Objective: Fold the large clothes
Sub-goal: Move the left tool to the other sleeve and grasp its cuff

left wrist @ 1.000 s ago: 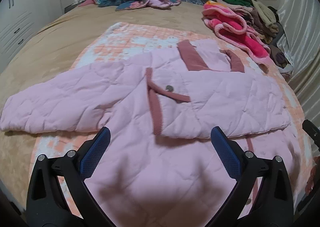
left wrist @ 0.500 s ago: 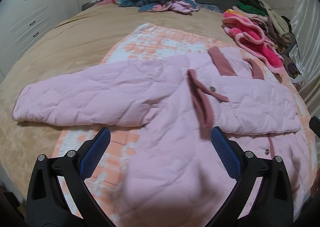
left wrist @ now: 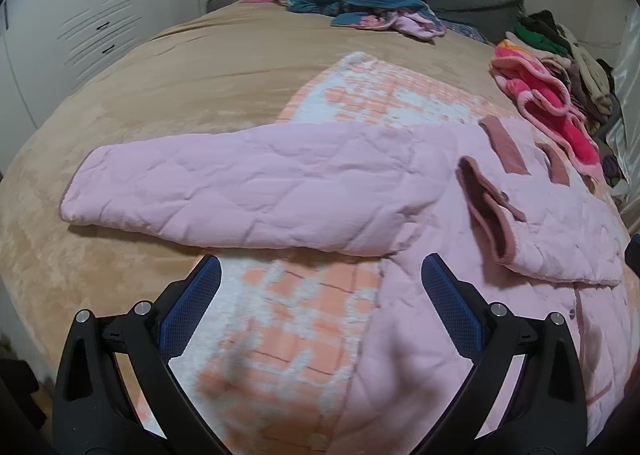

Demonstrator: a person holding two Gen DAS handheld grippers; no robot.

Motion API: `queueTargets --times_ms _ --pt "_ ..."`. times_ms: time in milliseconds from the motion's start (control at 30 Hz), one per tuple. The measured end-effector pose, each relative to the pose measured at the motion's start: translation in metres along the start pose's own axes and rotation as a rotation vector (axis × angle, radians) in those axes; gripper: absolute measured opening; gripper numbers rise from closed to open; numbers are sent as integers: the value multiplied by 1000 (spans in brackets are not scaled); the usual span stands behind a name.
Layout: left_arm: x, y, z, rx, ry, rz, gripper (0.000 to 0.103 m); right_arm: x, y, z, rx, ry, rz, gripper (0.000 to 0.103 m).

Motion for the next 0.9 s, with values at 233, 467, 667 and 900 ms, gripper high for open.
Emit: queueTargets --times_ms 233,467,667,900 --pt "4 37 -3 -53 4 36 94 20 36 -1 -57 23 30 96" --pt "18 73 -11 -114 31 58 94 41 69 -3 -101 50 65 96" --pt "30 101 -16 -177 45 69 94 57 92 -7 -144 72 83 96" --pt "45 139 -22 -274 57 80 94 75 114 -10 -183 92 101 96"
Point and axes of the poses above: each gripper's, at about its wrist camera, not at the fingertips, and x roughly the way its jaws point, y to its left, z to its top, the point moved 3 cm from there along x, roughly the way its jaws point, and after that the axes turned 6 degrees about x, right-handed, at the moved point
